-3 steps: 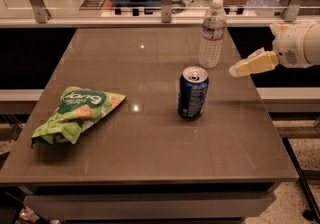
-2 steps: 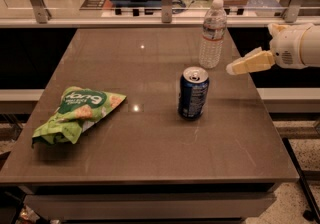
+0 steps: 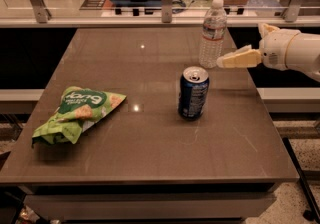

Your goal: Pick water bottle

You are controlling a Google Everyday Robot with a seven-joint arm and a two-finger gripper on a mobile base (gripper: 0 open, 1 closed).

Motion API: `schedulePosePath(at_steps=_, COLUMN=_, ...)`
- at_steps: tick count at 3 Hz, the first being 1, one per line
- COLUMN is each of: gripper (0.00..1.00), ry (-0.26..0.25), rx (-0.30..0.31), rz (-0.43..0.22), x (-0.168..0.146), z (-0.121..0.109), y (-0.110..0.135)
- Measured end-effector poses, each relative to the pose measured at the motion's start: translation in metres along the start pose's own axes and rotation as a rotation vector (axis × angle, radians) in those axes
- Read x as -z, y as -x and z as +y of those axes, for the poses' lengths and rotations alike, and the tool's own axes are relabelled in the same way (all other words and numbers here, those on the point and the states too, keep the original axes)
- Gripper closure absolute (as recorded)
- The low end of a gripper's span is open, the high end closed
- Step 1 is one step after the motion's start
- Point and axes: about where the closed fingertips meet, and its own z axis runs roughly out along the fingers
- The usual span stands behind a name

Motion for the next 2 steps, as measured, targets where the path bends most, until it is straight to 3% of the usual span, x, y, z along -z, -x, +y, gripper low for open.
schedulePosePath(at_steps=2, gripper=0.00, ry=0.066, rx=-0.046, rz=-0.145, x=-0.043, z=0.006, y=0.006)
